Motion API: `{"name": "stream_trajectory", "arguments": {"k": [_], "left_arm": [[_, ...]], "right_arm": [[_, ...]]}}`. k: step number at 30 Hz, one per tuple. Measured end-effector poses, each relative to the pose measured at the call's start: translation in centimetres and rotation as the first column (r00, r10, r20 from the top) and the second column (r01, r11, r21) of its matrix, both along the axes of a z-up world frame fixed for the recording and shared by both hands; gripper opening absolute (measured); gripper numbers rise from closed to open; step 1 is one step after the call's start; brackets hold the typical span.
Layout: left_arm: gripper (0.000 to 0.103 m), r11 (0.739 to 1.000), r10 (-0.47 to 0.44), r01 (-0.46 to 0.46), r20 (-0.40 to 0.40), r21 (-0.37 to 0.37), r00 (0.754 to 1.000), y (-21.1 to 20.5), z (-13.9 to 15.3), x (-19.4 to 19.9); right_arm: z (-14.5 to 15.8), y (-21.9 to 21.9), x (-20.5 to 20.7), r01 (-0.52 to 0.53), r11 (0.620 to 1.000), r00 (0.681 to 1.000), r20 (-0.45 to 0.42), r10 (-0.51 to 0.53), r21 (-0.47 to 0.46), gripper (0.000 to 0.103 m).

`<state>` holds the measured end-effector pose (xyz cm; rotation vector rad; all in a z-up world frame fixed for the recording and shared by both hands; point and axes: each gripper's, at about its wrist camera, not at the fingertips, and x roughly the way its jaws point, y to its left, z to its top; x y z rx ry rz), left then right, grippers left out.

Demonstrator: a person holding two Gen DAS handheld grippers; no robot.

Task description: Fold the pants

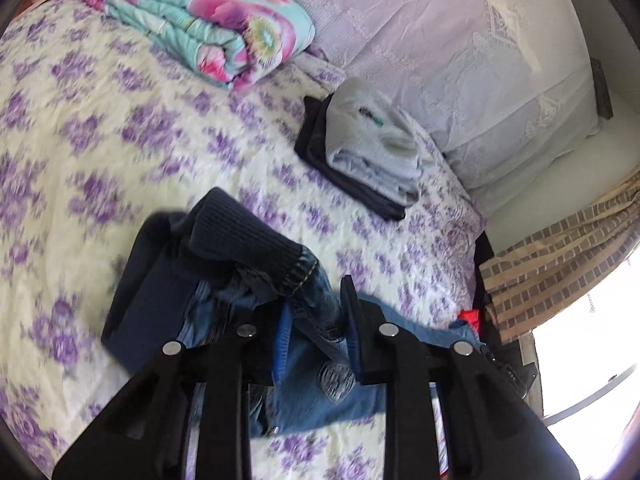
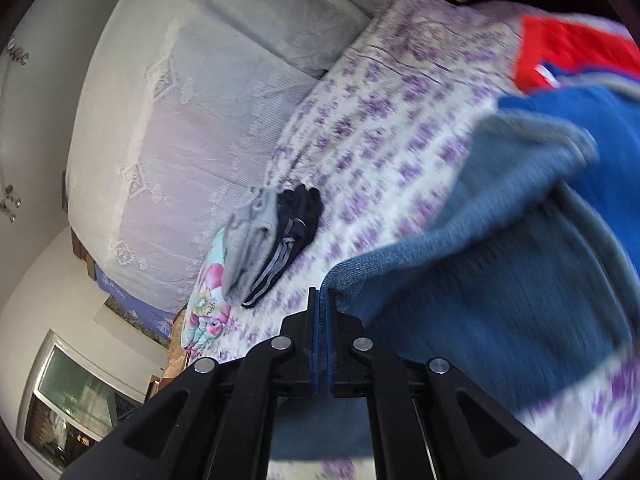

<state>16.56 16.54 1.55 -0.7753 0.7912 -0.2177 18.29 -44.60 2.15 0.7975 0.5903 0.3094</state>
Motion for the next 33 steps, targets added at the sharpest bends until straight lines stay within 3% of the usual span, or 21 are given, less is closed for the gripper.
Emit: {"name": "stream_trajectory", "arguments": {"k": [3,6,9,10,11,13,15,19,21,22,23,24,26,28,30,33], "left_arm": [[0.023,0.999,0.025,-0.025,-0.009,-0.030,1.000,0.9,0.8,3.5],[0.023,0.994,0.066,-0.071,-0.059,-0.078,0.996,2.1,0.3,8.4],[0.028,0.990,0.111,-0.123,-0.166,-0.066,0.980,2.9,-2.4,14.0],[0.030,0.987,0.122,-0.139,-0.205,-0.074,0.971,3.2,-3.7,15.5],[0.034,0.980,0.143,-0.172,-0.242,-0.100,0.960,3.7,-5.6,16.7],[0.037,0.971,0.163,-0.203,-0.270,-0.129,0.949,4.1,-7.8,17.6],[0.037,0.979,0.154,-0.178,-0.217,-0.097,0.964,3.9,-7.6,17.2],[0.042,0.990,0.141,-0.139,-0.126,0.022,0.982,2.4,-5.9,16.5],[0.053,0.983,0.142,-0.131,-0.076,0.132,0.987,1.1,-4.2,15.5],[0.068,0.968,0.156,-0.143,-0.052,0.205,0.986,0.3,-3.4,14.9],[0.083,0.934,0.189,-0.177,-0.009,0.310,0.982,-0.6,-2.3,13.8],[0.089,0.879,0.223,-0.223,0.051,0.422,0.974,-1.6,-1.1,12.5],[0.094,0.790,0.230,-0.264,0.131,0.553,0.964,-3.4,0.0,10.1],[0.097,0.734,0.199,-0.257,0.162,0.628,0.966,-4.7,0.5,8.1],[0.098,0.715,0.156,-0.227,0.165,0.661,0.974,-5.3,0.5,6.1],[0.098,0.755,0.125,-0.182,0.134,0.630,0.983,-4.8,-0.7,2.5]], "right_arm": [[2.3,0.6,5.3,-0.016,1.000,1.000,-0.012,0.016,-0.018,0.002],[2.6,1.4,12.2,0.003,0.999,0.998,-0.061,-0.006,-0.043,0.003],[-0.1,2.6,20.5,-0.019,0.994,0.985,-0.174,0.000,-0.108,0.009],[-1.2,2.6,21.8,0.022,0.990,0.978,-0.203,-0.050,-0.137,0.017],[-2.6,2.6,23.1,0.081,0.980,0.964,-0.235,-0.123,-0.182,0.019],[-4.3,2.7,23.8,0.107,0.979,0.958,-0.244,-0.149,-0.176,0.019],[-5.7,3.0,23.3,0.086,0.986,0.962,-0.244,-0.119,-0.144,0.019],[-5.3,4.0,21.2,0.067,0.972,0.970,-0.214,-0.116,-0.224,0.021],[-4.3,4.5,19.6,0.066,0.971,0.977,-0.184,-0.110,-0.228,0.042],[-3.8,4.9,18.9,0.063,0.971,0.980,-0.171,-0.104,-0.233,0.061],[-3.3,5.6,17.6,0.060,0.967,0.982,-0.157,-0.101,-0.248,0.067],[-2.8,6.3,16.5,0.053,0.963,0.985,-0.142,-0.093,-0.264,0.067],[-1.9,8.2,13.7,0.017,0.949,0.994,-0.100,-0.051,-0.315,0.070],[-1.5,9.9,10.5,0.004,0.929,0.998,-0.061,-0.029,-0.369,0.080],[-1.3,11.3,6.9,0.012,0.910,1.000,-0.020,-0.022,-0.415,0.087],[-1.5,12.4,1.8,0.027,0.890,0.999,0.028,-0.016,-0.455,0.090]]}}
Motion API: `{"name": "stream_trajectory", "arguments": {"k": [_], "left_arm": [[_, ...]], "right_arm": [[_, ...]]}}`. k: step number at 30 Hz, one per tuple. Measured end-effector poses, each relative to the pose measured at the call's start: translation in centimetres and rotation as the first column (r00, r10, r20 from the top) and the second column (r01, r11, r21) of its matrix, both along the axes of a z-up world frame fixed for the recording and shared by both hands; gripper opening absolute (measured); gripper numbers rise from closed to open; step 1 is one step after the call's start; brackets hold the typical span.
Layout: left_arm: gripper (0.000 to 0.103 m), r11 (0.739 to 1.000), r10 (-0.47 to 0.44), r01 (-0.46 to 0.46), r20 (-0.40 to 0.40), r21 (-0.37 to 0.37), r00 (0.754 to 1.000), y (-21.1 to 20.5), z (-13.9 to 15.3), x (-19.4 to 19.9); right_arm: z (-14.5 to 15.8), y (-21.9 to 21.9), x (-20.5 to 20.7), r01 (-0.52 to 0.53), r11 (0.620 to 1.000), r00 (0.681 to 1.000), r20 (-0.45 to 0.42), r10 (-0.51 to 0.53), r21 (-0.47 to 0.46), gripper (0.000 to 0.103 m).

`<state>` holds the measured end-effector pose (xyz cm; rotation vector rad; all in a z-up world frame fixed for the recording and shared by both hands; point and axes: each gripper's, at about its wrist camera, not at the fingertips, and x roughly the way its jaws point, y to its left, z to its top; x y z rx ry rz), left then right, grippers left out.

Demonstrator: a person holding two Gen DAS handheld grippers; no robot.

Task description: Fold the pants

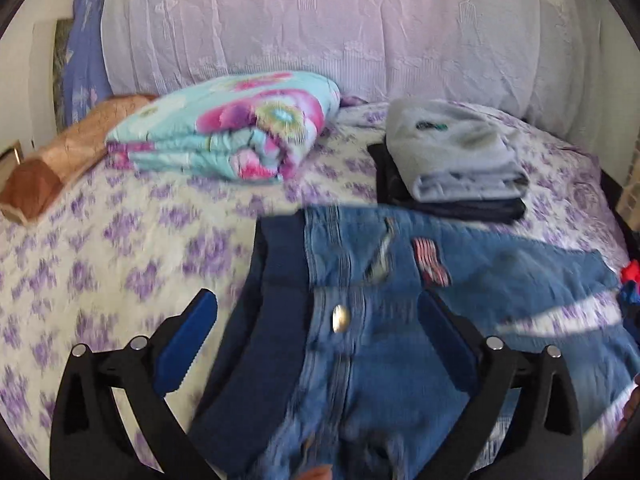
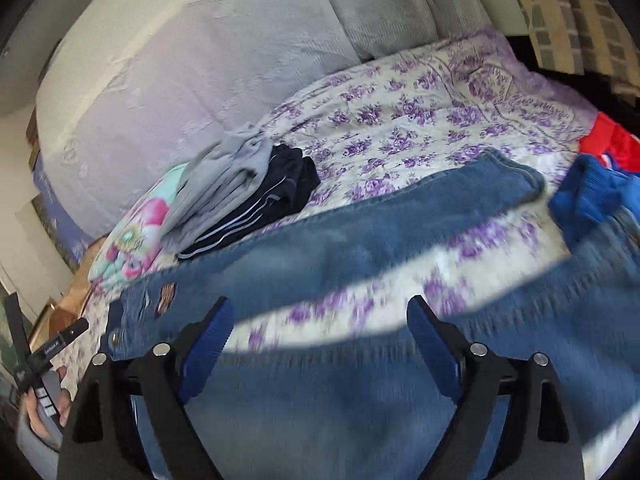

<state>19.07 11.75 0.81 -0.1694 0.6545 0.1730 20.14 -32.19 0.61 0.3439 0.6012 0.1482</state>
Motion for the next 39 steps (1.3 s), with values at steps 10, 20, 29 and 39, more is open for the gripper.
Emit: {"name": "stream_trajectory", "arguments": {"k": [10,20,29,39], "left_arm": [[0.098,0.967,-0.032,-0.001,-0.127,-0.254,0.991,2.6,-5.0,-10.8],[0.098,0.957,0.009,-0.064,-0.193,-0.282,0.981,2.9,-5.7,-8.9],[0.097,0.936,0.011,-0.072,-0.177,-0.344,0.984,4.2,-6.1,-6.1],[0.050,0.934,0.039,-0.094,-0.163,-0.344,0.986,4.9,-6.1,-6.2]], "right_arm": [[-1.9,-2.6,-11.1,0.087,0.995,0.996,-0.015,-0.087,0.053,0.092],[-4.5,-5.8,-14.1,0.145,0.982,0.987,-0.091,-0.135,0.124,0.093],[-4.6,-7.6,-13.9,0.121,0.970,0.986,-0.140,-0.092,0.209,0.093],[-5.2,-12.3,-14.1,0.182,0.853,0.977,-0.191,-0.098,0.490,0.092]]}}
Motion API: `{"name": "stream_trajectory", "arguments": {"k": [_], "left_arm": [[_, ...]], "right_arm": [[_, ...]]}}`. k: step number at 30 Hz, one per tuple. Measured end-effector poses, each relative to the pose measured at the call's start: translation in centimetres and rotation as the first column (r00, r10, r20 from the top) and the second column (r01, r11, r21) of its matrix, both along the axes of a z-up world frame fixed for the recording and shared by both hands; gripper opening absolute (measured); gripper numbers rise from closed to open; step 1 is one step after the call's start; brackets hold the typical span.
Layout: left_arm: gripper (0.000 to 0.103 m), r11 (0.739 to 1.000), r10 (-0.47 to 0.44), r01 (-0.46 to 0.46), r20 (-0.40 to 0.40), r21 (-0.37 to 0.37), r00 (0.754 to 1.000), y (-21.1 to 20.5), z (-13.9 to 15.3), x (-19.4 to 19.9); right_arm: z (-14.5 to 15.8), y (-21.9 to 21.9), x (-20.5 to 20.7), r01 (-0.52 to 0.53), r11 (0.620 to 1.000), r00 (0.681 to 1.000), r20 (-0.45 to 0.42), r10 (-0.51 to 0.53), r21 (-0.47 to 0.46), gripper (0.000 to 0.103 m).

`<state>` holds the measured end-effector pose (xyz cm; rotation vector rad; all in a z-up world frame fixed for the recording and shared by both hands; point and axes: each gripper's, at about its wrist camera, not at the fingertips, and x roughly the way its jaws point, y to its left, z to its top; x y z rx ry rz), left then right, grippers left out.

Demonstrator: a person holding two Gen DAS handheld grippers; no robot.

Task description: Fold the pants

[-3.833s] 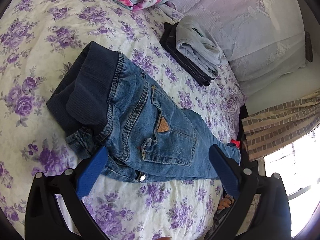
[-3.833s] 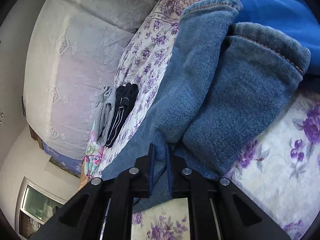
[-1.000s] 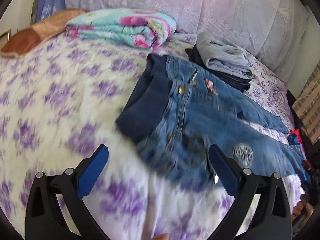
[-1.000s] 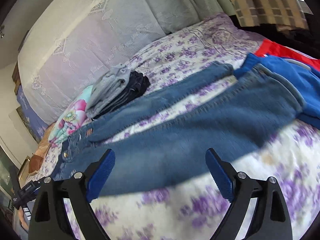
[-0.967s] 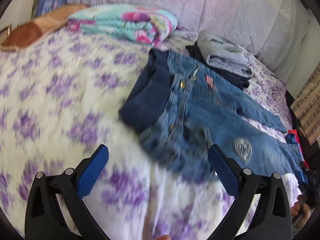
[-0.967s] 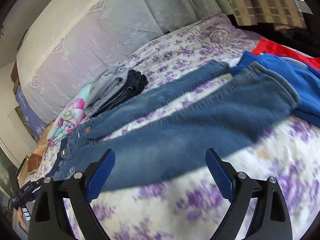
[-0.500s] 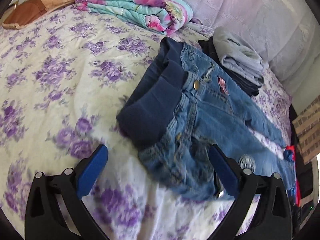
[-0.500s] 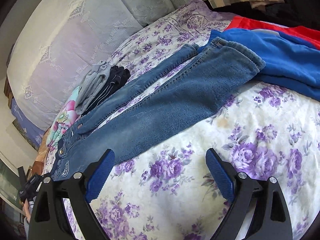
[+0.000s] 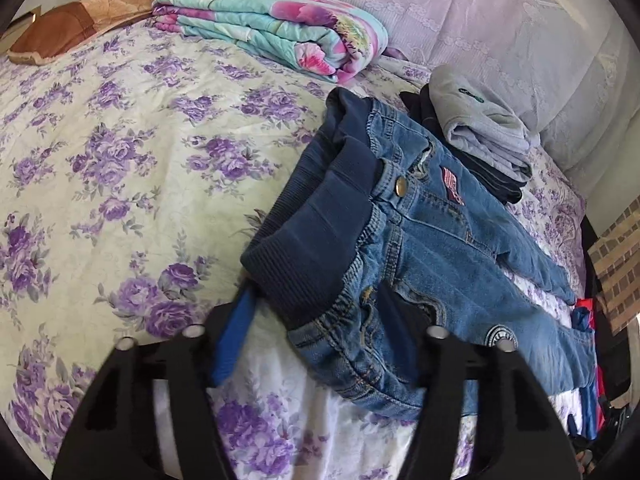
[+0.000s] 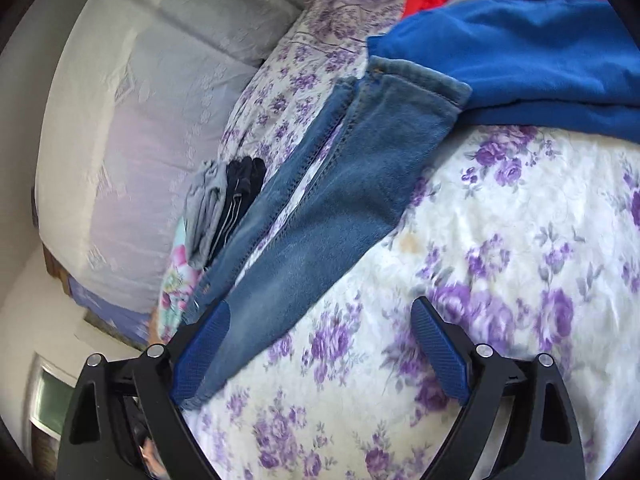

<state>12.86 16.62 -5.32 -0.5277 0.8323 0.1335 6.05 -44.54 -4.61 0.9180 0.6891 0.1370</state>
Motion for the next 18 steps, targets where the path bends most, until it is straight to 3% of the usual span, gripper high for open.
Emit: {"name": "stream_trajectory", "arguments": {"k": [1,6,7,10,11,12,13,18], "left_arm": [[0.041,1.000,0.000,0.000,-0.003,-0.019,1.000,0.4,-0.1,0.2],[0.034,0.992,-0.001,0.000,-0.002,-0.124,1.000,1.8,0.0,0.6],[0.032,0.992,0.000,0.000,0.003,-0.128,1.000,1.8,0.1,0.7],[0.024,0.992,-0.004,0.007,0.019,-0.125,1.000,1.6,0.2,0.7],[0.023,0.991,-0.002,0.006,0.025,-0.131,1.000,1.7,0.4,0.6],[0.022,0.990,-0.003,0.008,0.033,-0.141,0.999,1.8,0.5,0.6],[0.012,0.990,0.003,0.003,0.041,-0.141,0.999,2.0,0.7,0.4],[0.012,0.975,-0.001,0.016,0.066,-0.220,0.998,3.4,1.3,-0.4]], "right_arm": [[0.0,-0.3,0.7,-0.001,1.000,1.000,-0.008,0.001,0.004,0.092],[0.1,-1.8,6.0,0.016,0.998,0.998,-0.060,-0.020,-0.055,0.082],[0.1,-2.0,6.8,0.019,0.998,0.998,-0.059,-0.023,-0.067,0.073],[-1.0,-2.8,8.0,0.041,0.997,0.996,-0.074,-0.046,-0.069,0.025],[-1.5,-3.1,7.9,0.052,0.997,0.996,-0.073,-0.056,-0.049,0.016],[-1.9,-3.5,7.6,0.055,0.998,0.997,-0.061,-0.056,-0.028,0.014],[-2.1,-3.7,7.2,0.053,0.999,0.997,-0.047,-0.053,-0.009,0.011],[-1.7,-3.1,6.2,0.028,1.000,0.999,-0.029,-0.027,0.004,0.010]]}}
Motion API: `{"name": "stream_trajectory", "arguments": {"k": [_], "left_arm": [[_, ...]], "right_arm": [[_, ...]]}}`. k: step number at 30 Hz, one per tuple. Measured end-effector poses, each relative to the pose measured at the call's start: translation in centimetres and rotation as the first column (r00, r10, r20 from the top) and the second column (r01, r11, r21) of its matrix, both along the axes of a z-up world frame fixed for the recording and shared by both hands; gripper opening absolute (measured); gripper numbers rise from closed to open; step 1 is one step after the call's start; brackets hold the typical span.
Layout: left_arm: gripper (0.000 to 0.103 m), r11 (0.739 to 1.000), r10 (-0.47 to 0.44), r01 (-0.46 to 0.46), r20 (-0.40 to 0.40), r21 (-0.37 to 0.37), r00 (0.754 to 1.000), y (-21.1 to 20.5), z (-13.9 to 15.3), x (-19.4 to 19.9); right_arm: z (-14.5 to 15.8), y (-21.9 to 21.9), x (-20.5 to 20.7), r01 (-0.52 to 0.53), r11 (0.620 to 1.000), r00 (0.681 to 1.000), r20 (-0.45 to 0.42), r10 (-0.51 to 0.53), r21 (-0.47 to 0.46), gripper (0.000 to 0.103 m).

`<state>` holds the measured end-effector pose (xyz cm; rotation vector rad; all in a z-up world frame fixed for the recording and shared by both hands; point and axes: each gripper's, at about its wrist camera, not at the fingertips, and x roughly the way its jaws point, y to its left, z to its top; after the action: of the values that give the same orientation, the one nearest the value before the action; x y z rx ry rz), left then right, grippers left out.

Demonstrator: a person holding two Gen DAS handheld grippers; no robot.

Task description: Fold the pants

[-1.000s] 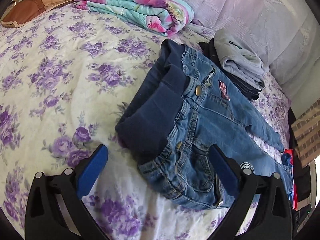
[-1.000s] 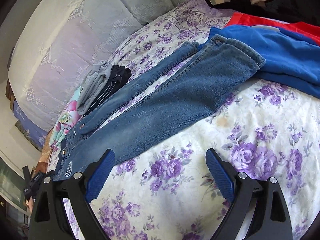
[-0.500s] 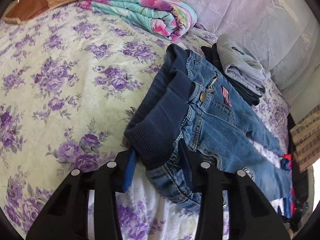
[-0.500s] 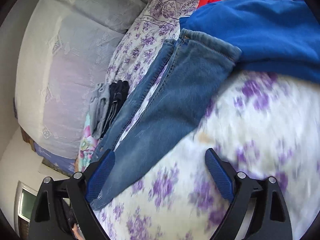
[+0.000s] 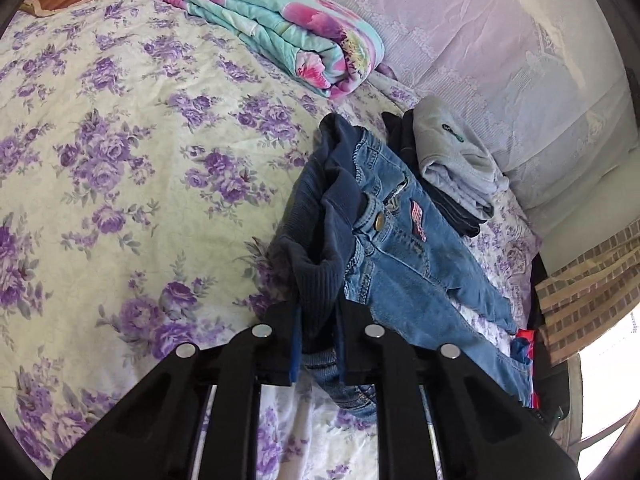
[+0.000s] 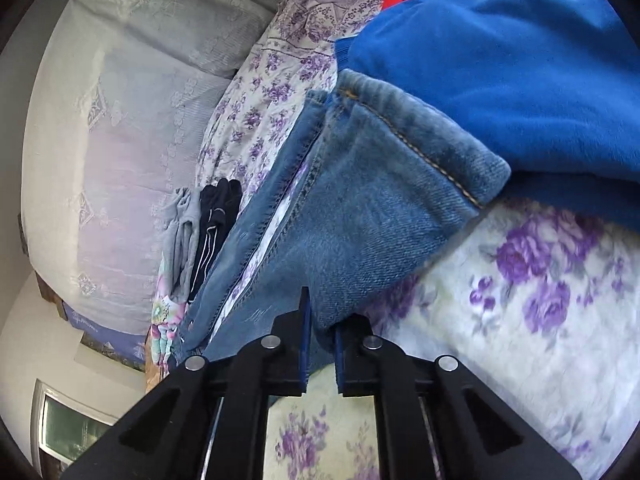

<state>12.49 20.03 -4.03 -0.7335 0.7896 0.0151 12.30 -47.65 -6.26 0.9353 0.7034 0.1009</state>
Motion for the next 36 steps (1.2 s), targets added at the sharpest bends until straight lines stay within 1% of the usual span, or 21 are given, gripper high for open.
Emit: {"name": "stream_trajectory", "arguments": {"k": [5,9,12,14,16,17,18,19,20,21,22,23,24,25,26,27,29,31,33,34,36], "left_arm": [[0.011,0.999,0.031,-0.030,0.039,-0.037,0.999,1.2,1.2,-2.1],[0.011,0.998,0.057,-0.058,0.073,0.012,0.996,2.6,3.7,-5.4],[0.011,0.993,0.100,-0.104,0.070,0.056,0.993,4.2,4.7,-8.9],[0.011,0.990,0.137,-0.139,0.055,0.037,0.989,5.8,4.2,-11.3],[0.012,0.988,0.157,-0.157,0.019,-0.005,0.987,7.2,2.6,-12.8],[0.013,0.988,0.152,-0.152,-0.009,-0.004,0.988,7.3,1.6,-13.0],[0.013,0.989,0.144,-0.143,-0.048,0.030,0.988,6.9,0.6,-13.0],[0.019,0.988,0.145,-0.139,-0.073,0.071,0.987,6.5,0.0,-12.8],[0.031,0.982,0.158,-0.147,-0.089,0.117,0.983,6.1,-0.1,-12.8],[0.038,0.975,0.179,-0.164,-0.091,0.151,0.980,5.9,0.2,-13.0],[0.043,0.967,0.196,-0.181,-0.071,0.179,0.978,5.9,1.2,-13.5],[0.044,0.960,0.207,-0.194,-0.047,0.200,0.977,6.1,1.9,-14.0],[0.045,0.944,0.224,-0.215,-0.007,0.248,0.975,6.0,3.3,-14.7],[0.046,0.930,0.230,-0.226,0.022,0.289,0.973,5.9,4.4,-15.2],[0.046,0.915,0.229,-0.234,0.053,0.330,0.972,5.6,5.5,-15.6],[0.047,0.906,0.215,-0.231,0.084,0.355,0.973,5.1,6.6,-15.8],[0.058,0.912,0.157,-0.186,0.108,0.365,0.982,3.9,8.0,-15.4],[0.061,0.923,0.072,-0.108,0.109,0.370,0.991,1.8,8.6,-13.6],[0.061,0.921,-0.032,-0.006,0.092,0.389,0.995,-1.0,8.4,-11.2],[0.064,0.917,-0.069,0.031,0.081,0.399,0.994,-2.3,8.2,-10.1],[0.071,0.899,-0.107,0.078,0.045,0.431,0.993,-4.4,7.0,-8.2]], "right_arm": [[0.5,0.7,-0.7,-0.026,0.999,1.000,0.015,0.025,0.032,0.007],[1.7,2.7,-2.5,-0.124,0.991,0.991,0.049,0.122,0.039,0.006],[2.2,4.3,-4.0,-0.209,0.977,0.977,0.052,0.207,0.036,0.006],[1.4,4.9,-5.0,-0.249,0.968,0.968,0.024,0.248,0.044,0.006],[0.0,5.3,-5.3,-0.266,0.962,0.963,-0.017,0.268,0.063,0.006],[-0.7,5.3,-5.4,-0.266,0.962,0.963,-0.038,0.268,0.056,0.006],[-1.1,5.2,-5.2,-0.265,0.963,0.962,-0.049,0.268,0.055,0.005],[-1.4,5.1,-5.2,-0.268,0.961,0.961,-0.058,0.272,0.060,0.004],[-1.4,4.9,-5.0,-0.276,0.959,0.958,-0.064,0.280,0.065,0.006],[-1.2,5.0,-5.1,-0.283,0.957,0.955,-0.068,0.287,0.069,0.007],[-0.8,4.8,-5.2,-0.289,0.955,0.953,-0.076,0.293,0.064,0.010],[-0.5,4.4,-5.5,-0.285,0.957,0.954,-0.082,0.288,0.053,0.014],[0.1,4.0,-6.2,-0.268,0.963,0.959,-0.083,0.270,0.034,0.015],[0.6,3.5,-6.8,-0.244,0.970,0.966,-0.080,0.244,0.013,0.020],[1.4,2.7,-7.6,-0.198,0.980,0.978,-0.071,0.196,-0.021,0.021],[1.9,2.0,-8.4,-0.156,0.986,0.987,-0.058,0.153,-0.054,0.021],[3.4,1.7,-9.2,-0.103,0.988,0.995,-0.003,0.103,-0.112,0.021],[5.1,2.7,-8.4,-0.132,0.980,0.989,0.046,0.141,-0.150,0.021],[6.2,4.2,-7.0,-0.167,0.969,0.981,0.067,0.182,-0.183,0.021],[6.7,4.7,-6.4,-0.173,0.963,0.979,0.074,0.192,-0.205,0.021],[7.7,4.8,-6.0,-0.134,0.956,0.984,0.079,0.159,-0.261,0.022]]}}
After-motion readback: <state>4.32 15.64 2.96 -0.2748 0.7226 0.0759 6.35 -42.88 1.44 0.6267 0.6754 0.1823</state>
